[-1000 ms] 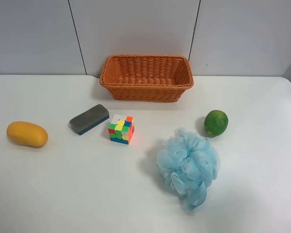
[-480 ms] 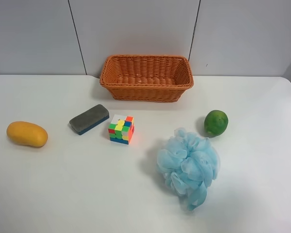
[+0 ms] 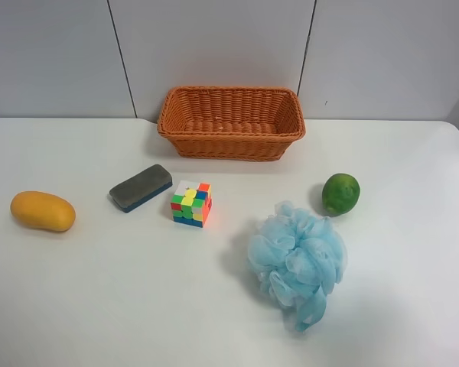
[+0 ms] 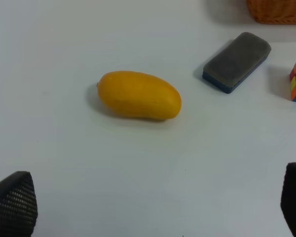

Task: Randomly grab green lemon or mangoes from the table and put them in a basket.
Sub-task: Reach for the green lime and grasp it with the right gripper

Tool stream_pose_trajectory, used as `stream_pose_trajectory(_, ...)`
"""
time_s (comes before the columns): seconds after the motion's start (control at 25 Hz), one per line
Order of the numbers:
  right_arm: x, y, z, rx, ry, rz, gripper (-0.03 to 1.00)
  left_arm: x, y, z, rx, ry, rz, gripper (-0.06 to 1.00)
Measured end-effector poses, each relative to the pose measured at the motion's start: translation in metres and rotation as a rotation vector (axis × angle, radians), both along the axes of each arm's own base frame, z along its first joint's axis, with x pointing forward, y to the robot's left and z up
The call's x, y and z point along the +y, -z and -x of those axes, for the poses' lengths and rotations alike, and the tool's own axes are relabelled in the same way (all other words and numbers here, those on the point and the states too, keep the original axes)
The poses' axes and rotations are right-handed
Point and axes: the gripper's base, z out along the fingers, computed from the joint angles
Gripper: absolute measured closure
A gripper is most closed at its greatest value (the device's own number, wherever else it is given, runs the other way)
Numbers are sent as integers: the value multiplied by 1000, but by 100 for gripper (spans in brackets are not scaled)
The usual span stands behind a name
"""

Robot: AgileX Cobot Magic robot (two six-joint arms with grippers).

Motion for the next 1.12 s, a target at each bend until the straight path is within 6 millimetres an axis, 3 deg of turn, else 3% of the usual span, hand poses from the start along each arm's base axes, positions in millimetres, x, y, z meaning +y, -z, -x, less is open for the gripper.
stream_pose_trajectory(0.32, 2, -1, 0, 8, -8, -23, -2, 0, 0, 0, 0, 0, 0, -5)
stream_pose_trajectory(0.52, 3, -28, -22, 115, -11, -40, -2, 0, 0, 0, 0, 0, 0, -5)
stream_pose_trajectory(0.68, 3, -52, -62, 245, -4, -44, -2, 0, 0, 0, 0, 0, -1, -5)
stream_pose_trajectory(0.84, 4, -61, -116, 390, 0, -45, -2, 0, 0, 0, 0, -1, -1, -5)
stream_pose_trajectory(1.12, 26, -47, -212, 613, -90, 53, -2, 0, 0, 0, 0, -1, -1, -5)
